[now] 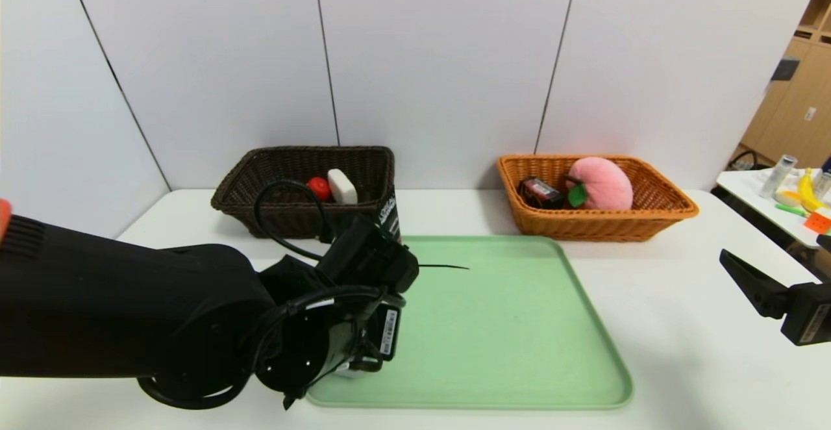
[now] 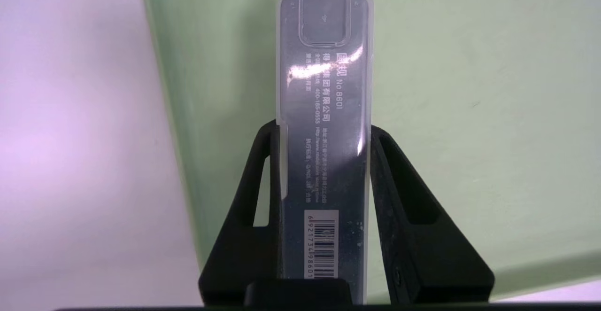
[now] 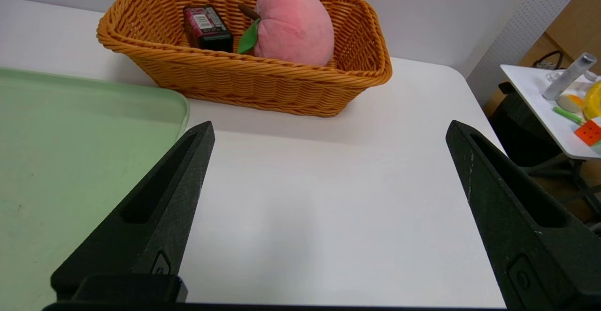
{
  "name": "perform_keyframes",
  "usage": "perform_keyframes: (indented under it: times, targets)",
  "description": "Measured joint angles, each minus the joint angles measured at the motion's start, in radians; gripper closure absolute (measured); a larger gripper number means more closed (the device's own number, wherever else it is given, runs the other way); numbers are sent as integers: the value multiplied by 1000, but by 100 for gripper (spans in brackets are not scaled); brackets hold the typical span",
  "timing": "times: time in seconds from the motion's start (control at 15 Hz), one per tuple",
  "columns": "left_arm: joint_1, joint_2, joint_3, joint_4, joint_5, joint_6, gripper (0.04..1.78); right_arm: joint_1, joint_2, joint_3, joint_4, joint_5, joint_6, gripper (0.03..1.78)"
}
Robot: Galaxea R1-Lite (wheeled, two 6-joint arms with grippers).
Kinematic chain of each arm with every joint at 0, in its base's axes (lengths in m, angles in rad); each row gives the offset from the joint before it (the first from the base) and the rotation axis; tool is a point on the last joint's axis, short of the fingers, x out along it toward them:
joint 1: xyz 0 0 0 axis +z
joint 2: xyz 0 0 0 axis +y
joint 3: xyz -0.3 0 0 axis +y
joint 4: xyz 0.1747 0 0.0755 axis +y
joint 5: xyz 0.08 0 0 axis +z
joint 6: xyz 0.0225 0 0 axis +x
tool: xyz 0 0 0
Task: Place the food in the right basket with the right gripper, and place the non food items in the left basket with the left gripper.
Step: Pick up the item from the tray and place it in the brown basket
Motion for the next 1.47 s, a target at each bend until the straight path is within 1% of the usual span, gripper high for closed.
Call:
perform_keyframes:
  times: [0.07, 0.2, 0.33, 0.47, 0.6, 0.73, 0.87, 0.93, 1.07, 1.27, 1.47]
  targets:
    - [12, -17, -17, -5, 3, 24, 126, 0, 0, 3, -1, 0, 0, 11]
    - [50, -54, -53, -50, 21, 136, 126, 0, -1, 9, 0, 0, 1, 11]
    - [123, -86, -67, -155, 18, 264, 126, 0, -1, 17, -1, 0, 1, 11]
    - [231, -98, -71, -296, -31, 383, 126, 0, 0, 24, 0, 2, 0, 11]
    - [335, -84, -72, -454, -119, 491, 126, 0, 3, 27, 1, 2, 0, 11]
    - [409, -41, -72, -582, -167, 564, 126, 0, 5, 27, 1, 2, -1, 11]
    - [463, 13, -74, -712, -206, 587, 126, 0, 5, 27, 2, 2, 0, 11]
    - [478, 37, -74, -749, -211, 588, 126, 0, 6, 27, 3, 2, 0, 11]
    - [516, 91, -78, -785, -216, 592, 126, 0, 5, 27, 2, 2, 0, 11]
    - [604, 175, -132, -821, -218, 613, 126, 0, 4, 26, 1, 2, 0, 11]
    - [651, 231, -154, -825, -217, 610, 126, 0, 4, 22, 0, 3, 1, 11]
